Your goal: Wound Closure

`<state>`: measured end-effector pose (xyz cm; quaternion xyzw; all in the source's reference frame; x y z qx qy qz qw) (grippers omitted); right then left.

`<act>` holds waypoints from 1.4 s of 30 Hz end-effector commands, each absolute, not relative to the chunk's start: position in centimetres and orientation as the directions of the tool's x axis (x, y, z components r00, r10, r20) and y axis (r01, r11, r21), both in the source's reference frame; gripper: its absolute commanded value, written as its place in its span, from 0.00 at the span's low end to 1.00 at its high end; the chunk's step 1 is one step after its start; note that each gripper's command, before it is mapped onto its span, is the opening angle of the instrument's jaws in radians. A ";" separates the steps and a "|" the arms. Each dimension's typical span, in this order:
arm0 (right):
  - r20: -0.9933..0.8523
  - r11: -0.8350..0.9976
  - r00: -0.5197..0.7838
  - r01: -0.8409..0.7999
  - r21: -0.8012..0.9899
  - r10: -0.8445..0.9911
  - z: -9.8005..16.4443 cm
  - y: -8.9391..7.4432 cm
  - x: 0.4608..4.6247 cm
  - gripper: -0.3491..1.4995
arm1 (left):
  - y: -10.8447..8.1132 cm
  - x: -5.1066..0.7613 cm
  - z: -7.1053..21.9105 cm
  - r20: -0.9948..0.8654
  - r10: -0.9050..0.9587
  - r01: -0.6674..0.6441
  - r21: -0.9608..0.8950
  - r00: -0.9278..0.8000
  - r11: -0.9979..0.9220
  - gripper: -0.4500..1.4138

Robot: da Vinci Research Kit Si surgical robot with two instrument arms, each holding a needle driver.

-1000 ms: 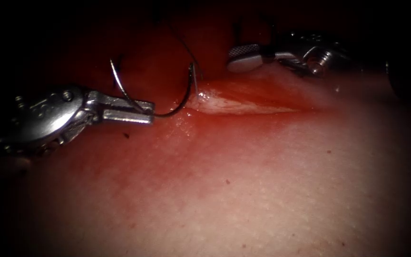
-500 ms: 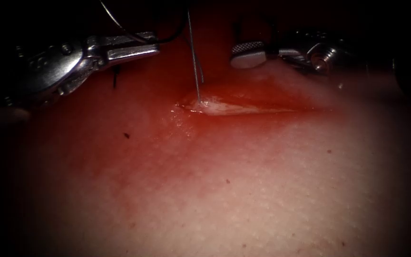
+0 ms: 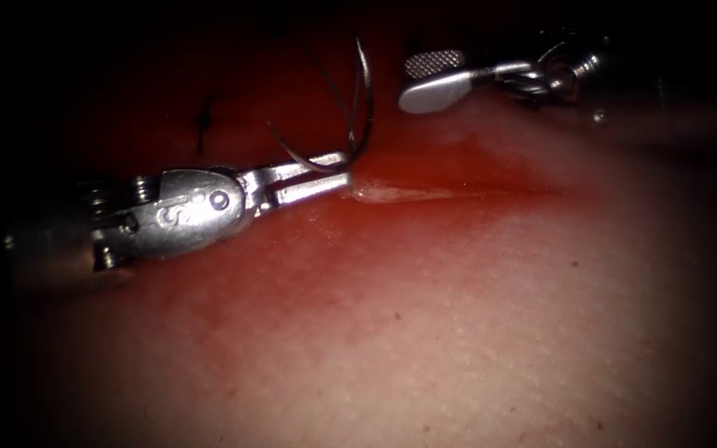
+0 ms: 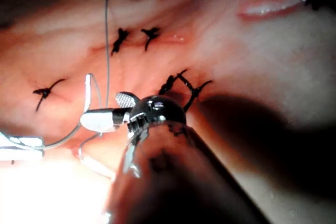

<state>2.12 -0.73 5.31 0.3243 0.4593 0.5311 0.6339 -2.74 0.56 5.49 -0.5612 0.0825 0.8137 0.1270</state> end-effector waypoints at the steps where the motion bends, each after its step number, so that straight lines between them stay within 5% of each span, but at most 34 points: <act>1: -0.210 0.198 0.008 -0.363 0.910 0.978 5.3 -0.7 2.26 0.70 | 0.6 -2.83 5.5 -0.927 0.102 -0.311 0.017 -0.362 -0.950 0.00; 4: -0.128 0.112 -0.020 -0.357 0.927 0.992 5.3 -0.7 2.27 0.75 | 0.5 -2.90 5.6 -0.901 0.052 -0.321 0.099 -0.430 -0.942 0.00; 8: -0.059 0.044 -0.032 -0.353 0.935 0.998 5.3 -0.8 2.27 0.65 | 0.5 -2.98 5.6 -0.852 -0.032 -0.304 0.221 -0.523 -0.927 0.00; 18: 0.008 -0.027 -0.053 -0.362 0.932 0.999 5.4 -0.8 2.29 0.67 | 0.4 -3.01 5.6 -0.772 -0.169 -0.259 0.398 -0.612 -0.880 0.00; 42: 0.068 -0.091 -0.076 -0.356 0.930 0.995 5.5 -0.9 2.54 0.65 | 0.4 -3.08 5.5 -0.761 -0.211 -0.245 0.438 -0.614 -0.865 0.00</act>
